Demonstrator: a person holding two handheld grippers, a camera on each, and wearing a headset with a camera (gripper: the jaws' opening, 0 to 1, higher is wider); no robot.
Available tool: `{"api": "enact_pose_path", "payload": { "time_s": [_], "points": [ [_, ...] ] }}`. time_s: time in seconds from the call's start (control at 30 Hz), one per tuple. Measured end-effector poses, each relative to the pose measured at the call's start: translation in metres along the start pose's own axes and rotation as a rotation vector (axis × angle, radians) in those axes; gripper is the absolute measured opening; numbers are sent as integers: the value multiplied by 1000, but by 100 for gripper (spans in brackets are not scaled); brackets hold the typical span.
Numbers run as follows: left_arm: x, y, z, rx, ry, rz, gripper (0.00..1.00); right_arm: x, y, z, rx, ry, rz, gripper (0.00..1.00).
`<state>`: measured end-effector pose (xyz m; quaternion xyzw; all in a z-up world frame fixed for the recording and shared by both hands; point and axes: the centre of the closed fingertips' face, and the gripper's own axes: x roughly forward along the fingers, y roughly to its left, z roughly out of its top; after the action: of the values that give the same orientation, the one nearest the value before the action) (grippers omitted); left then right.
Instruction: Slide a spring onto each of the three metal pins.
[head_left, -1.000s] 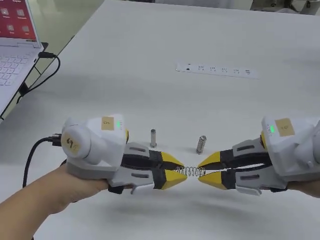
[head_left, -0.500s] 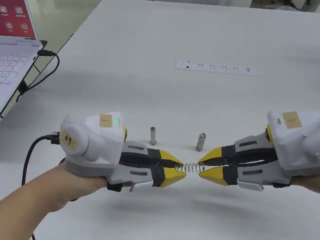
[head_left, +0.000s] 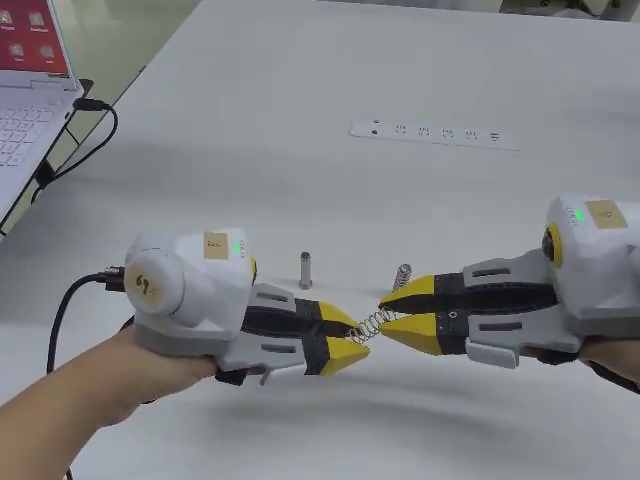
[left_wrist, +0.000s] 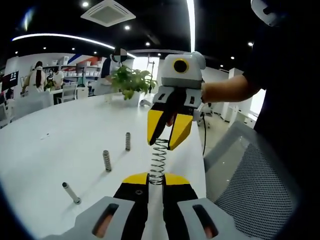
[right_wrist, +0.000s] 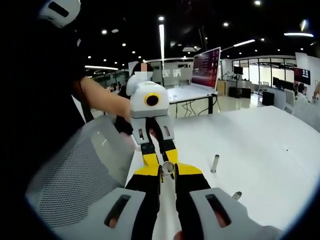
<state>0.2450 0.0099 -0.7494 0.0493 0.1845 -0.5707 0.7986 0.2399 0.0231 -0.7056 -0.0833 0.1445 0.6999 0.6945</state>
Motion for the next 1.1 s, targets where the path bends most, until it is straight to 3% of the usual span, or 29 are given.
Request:
{"api": "enact_pose_path", "payload": {
  "time_s": [0.43, 0.9, 1.1],
  "points": [
    [3, -1, 1, 5, 3, -5, 2, 14, 2, 8, -32, -53, -33, 8],
    [3, 1, 5, -2, -11, -8, 2, 11, -1, 11, -28, -77, -50, 8],
    [4, 1, 4, -2, -18, -4, 2, 12, 1, 11, -50, -64, -48, 8]
  ]
}}
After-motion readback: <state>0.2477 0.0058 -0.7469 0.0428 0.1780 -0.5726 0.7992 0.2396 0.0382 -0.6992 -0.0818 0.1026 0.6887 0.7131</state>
